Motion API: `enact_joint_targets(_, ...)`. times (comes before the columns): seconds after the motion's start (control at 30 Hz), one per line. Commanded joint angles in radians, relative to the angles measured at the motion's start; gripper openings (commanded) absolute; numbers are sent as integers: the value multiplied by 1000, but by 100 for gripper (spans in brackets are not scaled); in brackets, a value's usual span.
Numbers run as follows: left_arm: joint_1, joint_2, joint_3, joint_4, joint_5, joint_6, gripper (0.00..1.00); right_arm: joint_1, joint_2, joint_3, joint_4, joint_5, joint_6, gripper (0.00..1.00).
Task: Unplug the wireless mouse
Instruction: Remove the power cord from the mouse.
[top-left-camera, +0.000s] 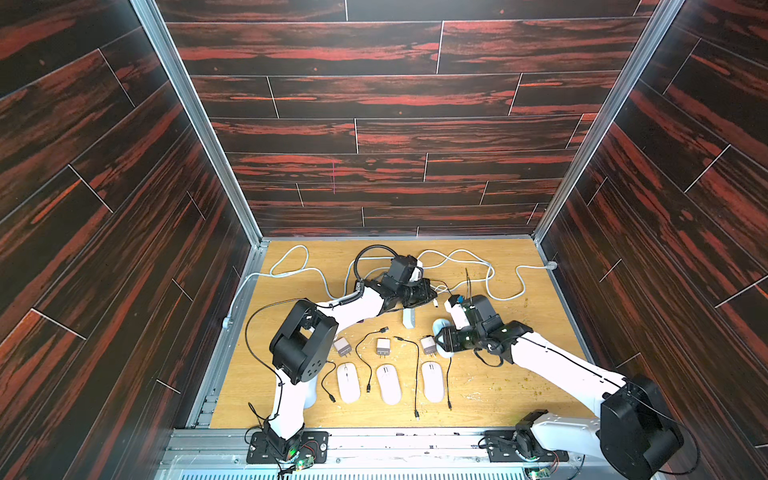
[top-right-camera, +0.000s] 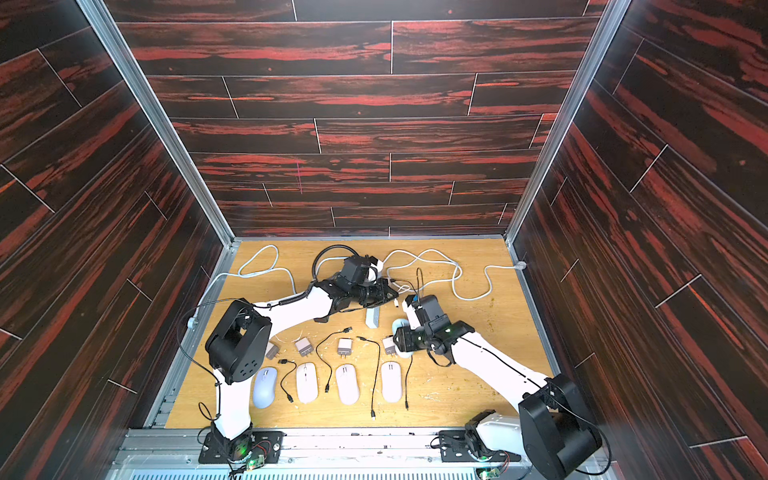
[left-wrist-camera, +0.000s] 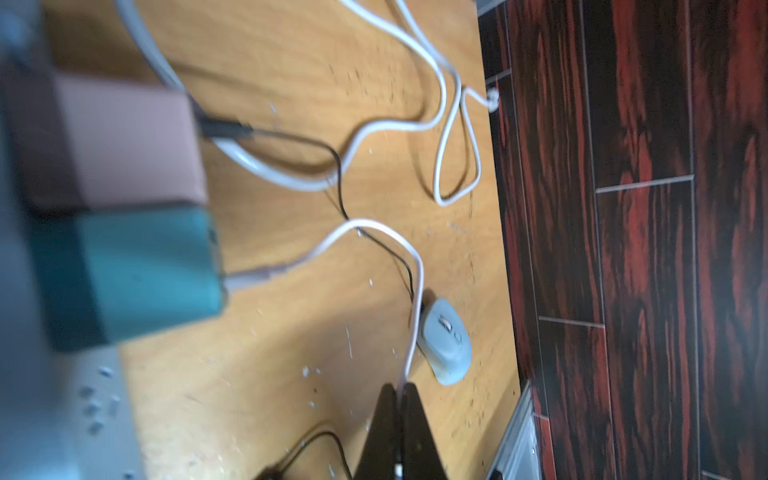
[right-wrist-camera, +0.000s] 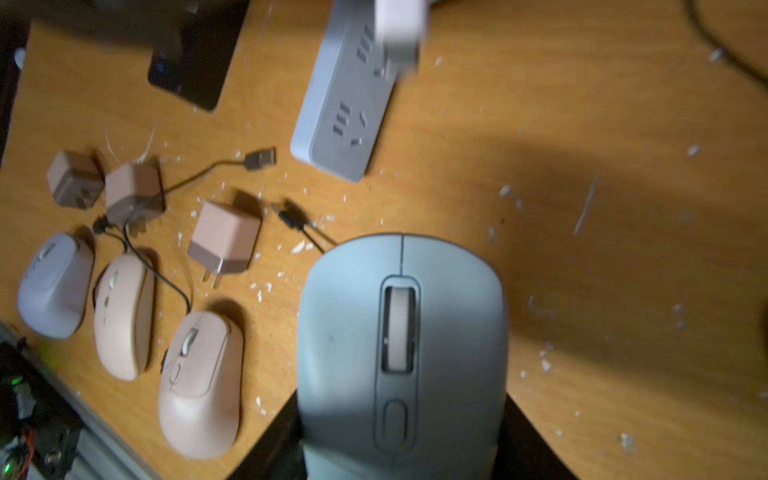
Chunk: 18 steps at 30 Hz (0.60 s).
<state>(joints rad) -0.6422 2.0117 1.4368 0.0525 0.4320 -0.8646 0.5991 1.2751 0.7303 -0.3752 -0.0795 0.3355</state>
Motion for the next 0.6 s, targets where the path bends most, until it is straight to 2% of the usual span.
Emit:
enact_joint_targets(0.0,15,-30,18,29,-33,1,0,50,-13,4,-73,-37,-33,0)
enact_joint_targets(0.23,18,-31,16,32,-26,3,0,62,-78,5,-125,91,47,0)
enact_joint_targets(0.33,18,-34,12,30,-18,7,0,61,-79,13,-196,165,147,0)
enact_joint_targets(0.57,17,-50,-20,24,-18,21,0,83,-137,-49,-341,210,341,0)
